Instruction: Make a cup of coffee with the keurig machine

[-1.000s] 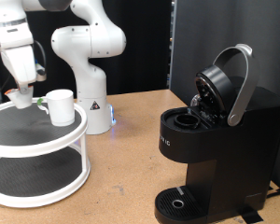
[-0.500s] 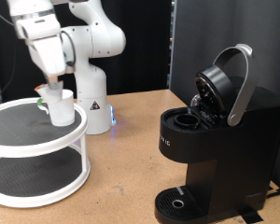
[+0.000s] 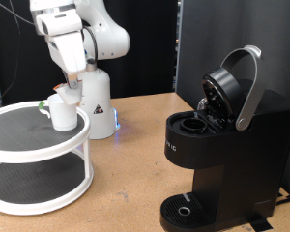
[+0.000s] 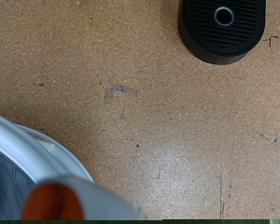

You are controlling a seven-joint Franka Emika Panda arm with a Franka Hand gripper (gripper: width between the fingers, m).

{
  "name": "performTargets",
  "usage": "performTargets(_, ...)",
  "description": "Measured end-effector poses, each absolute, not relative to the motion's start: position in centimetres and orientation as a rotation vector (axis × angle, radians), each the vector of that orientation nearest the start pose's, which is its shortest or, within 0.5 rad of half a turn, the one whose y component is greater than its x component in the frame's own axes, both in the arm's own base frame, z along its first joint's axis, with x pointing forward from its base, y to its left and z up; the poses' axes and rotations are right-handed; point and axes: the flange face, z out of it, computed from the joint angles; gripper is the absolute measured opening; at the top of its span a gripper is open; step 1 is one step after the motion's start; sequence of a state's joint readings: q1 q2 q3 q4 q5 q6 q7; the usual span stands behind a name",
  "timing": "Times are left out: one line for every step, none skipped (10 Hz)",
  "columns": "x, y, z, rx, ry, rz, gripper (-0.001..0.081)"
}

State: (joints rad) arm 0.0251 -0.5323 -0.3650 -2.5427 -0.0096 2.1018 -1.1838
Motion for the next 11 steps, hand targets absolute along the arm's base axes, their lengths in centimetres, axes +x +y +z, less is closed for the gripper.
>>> performTargets(37.2, -13.1, 44.6, -2.749, -1.264, -0.265, 0.0057)
performTargets(37.6, -12.3, 44.8, -2.750, -1.198, -0.294, 0.0057)
performTargets(38.2, -11.1, 45.3, -2.745, -1.112, -0.331, 0.0057)
performTargets(38.9, -9.9, 46.0, -2.735, -1.046, -0.361, 0.0057)
performTargets(39.6, -8.8, 46.6, -2.727, -0.993, -0.382, 0.0057)
performTargets(40.4, -7.7, 47.2, -2.722, -0.960, -0.394, 0.0057)
performTargets(41.2, -6.7, 47.7, -2.719, -0.940, -0.399, 0.0057)
performTargets(42.0, -5.8, 48.1, -2.717, -0.937, -0.403, 0.0057)
performTargets(42.9, -5.1, 48.5, -2.718, -0.936, -0.411, 0.0057)
performTargets(43.9, -4.4, 48.8, -2.720, -0.938, -0.414, 0.0057)
performTargets(44.9, -3.7, 49.0, -2.719, -0.945, -0.414, 0.0057)
